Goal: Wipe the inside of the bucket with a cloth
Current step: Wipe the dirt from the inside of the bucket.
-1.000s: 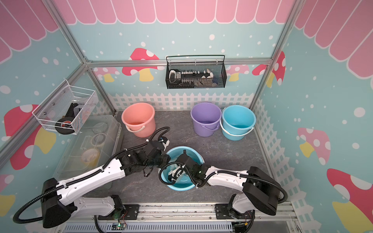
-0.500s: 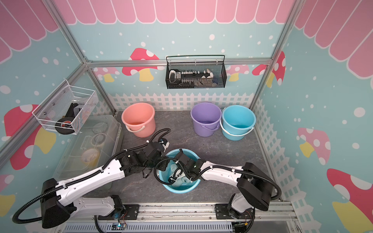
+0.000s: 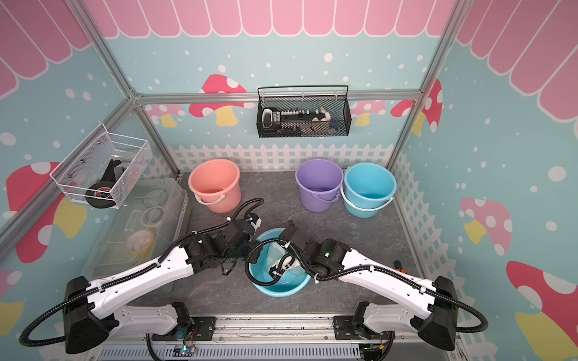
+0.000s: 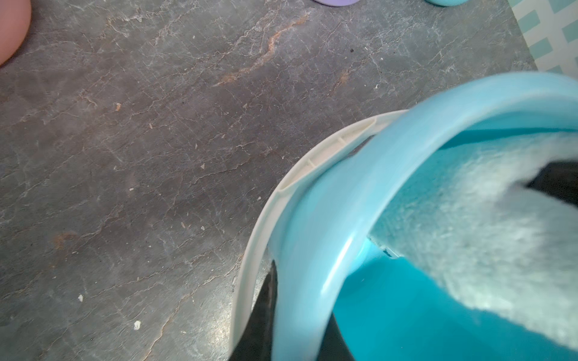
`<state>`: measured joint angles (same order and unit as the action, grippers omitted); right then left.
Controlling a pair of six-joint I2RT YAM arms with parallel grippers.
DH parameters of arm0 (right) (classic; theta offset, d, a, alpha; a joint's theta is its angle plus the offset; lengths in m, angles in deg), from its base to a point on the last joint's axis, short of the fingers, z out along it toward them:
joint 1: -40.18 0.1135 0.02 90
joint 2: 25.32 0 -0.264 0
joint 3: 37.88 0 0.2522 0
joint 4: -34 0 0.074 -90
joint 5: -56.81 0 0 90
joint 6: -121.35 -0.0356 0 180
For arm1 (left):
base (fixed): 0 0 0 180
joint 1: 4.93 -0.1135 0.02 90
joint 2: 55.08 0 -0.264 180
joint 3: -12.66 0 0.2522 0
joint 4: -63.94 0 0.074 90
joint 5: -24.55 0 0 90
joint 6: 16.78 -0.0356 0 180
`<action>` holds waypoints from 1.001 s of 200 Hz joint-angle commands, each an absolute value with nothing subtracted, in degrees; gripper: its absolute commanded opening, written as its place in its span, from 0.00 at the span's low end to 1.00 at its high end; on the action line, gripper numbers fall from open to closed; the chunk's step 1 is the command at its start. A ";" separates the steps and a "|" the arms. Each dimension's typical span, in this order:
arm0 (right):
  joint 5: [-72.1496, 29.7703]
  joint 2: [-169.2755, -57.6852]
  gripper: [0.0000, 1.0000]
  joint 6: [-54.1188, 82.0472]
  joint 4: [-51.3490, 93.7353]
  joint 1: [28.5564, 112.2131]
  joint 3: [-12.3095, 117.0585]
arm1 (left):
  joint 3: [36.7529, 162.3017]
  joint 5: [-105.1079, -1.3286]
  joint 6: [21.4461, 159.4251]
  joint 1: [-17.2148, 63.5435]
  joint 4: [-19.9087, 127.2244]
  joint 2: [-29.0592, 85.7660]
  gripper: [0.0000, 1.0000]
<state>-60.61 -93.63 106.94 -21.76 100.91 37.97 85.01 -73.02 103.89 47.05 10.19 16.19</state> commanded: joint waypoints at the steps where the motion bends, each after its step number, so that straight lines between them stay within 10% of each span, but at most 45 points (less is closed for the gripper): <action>1: -69.37 -94.54 0.00 112.47 -25.76 101.41 39.73 | 85.25 -74.24 104.11 46.83 11.59 15.63 0.00; 200: -47.58 -119.53 0.00 97.22 -6.61 97.26 29.61 | 85.21 -72.37 103.14 46.92 12.61 14.75 0.00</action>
